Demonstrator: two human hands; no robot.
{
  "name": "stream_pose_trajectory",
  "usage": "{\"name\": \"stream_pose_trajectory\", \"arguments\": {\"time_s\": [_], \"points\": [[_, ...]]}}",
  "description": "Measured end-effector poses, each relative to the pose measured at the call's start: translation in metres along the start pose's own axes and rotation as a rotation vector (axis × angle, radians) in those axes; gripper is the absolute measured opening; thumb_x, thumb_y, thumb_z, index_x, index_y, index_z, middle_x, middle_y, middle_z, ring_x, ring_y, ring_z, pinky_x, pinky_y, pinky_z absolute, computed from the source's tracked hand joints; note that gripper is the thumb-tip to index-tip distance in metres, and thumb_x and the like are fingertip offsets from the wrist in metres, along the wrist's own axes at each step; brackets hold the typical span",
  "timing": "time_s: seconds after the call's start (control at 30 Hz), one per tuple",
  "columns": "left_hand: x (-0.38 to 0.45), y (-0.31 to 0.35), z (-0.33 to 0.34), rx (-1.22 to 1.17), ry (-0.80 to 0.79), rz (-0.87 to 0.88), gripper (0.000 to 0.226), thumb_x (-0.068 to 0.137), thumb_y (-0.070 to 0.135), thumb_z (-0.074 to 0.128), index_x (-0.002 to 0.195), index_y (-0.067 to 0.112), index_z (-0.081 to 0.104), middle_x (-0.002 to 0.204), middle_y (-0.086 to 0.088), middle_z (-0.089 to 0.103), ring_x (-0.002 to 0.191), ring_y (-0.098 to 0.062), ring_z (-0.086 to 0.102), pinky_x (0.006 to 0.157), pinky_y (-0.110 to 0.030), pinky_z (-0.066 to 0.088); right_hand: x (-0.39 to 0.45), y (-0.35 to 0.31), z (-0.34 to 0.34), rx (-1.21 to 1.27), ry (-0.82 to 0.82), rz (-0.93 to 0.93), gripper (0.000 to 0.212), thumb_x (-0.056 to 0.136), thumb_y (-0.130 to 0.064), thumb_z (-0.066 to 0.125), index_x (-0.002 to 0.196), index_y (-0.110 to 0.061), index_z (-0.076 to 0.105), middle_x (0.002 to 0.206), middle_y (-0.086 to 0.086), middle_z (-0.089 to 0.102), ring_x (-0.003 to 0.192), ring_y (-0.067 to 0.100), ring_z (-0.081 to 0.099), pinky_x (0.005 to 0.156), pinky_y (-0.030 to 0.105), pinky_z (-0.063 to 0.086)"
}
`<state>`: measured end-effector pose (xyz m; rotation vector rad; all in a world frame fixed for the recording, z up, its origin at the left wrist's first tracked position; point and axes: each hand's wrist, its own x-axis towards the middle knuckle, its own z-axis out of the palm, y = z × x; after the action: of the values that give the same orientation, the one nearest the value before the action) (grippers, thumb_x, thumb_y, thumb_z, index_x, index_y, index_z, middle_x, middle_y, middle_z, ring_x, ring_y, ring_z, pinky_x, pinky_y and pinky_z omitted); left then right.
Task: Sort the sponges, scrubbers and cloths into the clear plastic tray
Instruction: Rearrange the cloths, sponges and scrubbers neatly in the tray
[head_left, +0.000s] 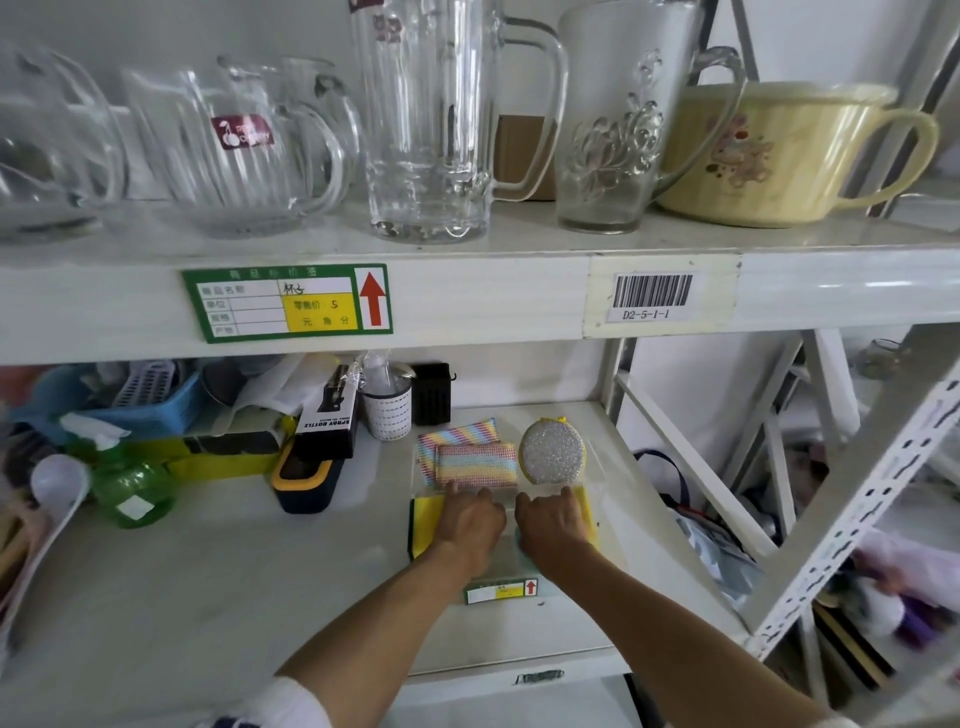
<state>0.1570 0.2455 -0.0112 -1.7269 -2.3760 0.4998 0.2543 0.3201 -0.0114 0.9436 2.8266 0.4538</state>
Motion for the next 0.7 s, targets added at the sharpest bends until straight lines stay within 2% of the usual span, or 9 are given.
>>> {"name": "stream_pose_trajectory", "arguments": {"time_s": [0.17,0.4,0.57,0.7], "points": [[-0.005,-0.001,0.001,0.005,0.043,0.017,0.036,0.090,0.024,0.059,0.125,0.016,0.055,0.124,-0.014,0.057,0.117,-0.034,0.054,0.107,-0.051,0.031,-0.003,-0.001,0.000,0.174,-0.033,0.038,0.027,0.097,-0.022,0.044,0.119,-0.010,0.054,0.115,0.009,0.067,0.107,0.028,0.064,0.086,0.035,0.049],[-0.005,-0.002,0.000,0.078,0.017,0.025,0.031,0.092,0.028,0.056,0.118,0.014,0.062,0.125,-0.011,0.056,0.119,-0.031,0.051,0.105,-0.049,0.032,-0.004,0.002,-0.005,0.430,-0.024,0.068,0.025,0.095,-0.018,0.048,0.111,-0.005,0.063,0.114,0.017,0.066,0.107,0.031,0.063,0.087,0.035,0.050],[-0.008,-0.008,0.005,0.095,0.022,0.025,0.035,0.093,0.035,0.051,0.116,0.013,0.065,0.127,-0.010,0.056,0.123,-0.030,0.046,0.105,-0.050,0.031,-0.001,-0.004,-0.002,0.501,-0.021,0.078,0.031,0.094,-0.031,0.057,0.111,-0.006,0.062,0.110,0.016,0.068,0.102,0.030,0.064,0.082,0.036,0.051],[-0.011,-0.014,0.004,0.034,0.064,0.029,0.038,0.093,0.038,0.050,0.115,0.011,0.064,0.124,-0.010,0.058,0.120,-0.030,0.049,0.105,-0.049,0.032,-0.001,-0.008,-0.002,0.511,0.023,0.080,0.035,0.094,-0.036,0.057,0.112,-0.007,0.059,0.109,0.015,0.066,0.101,0.029,0.064,0.081,0.037,0.052]]}}
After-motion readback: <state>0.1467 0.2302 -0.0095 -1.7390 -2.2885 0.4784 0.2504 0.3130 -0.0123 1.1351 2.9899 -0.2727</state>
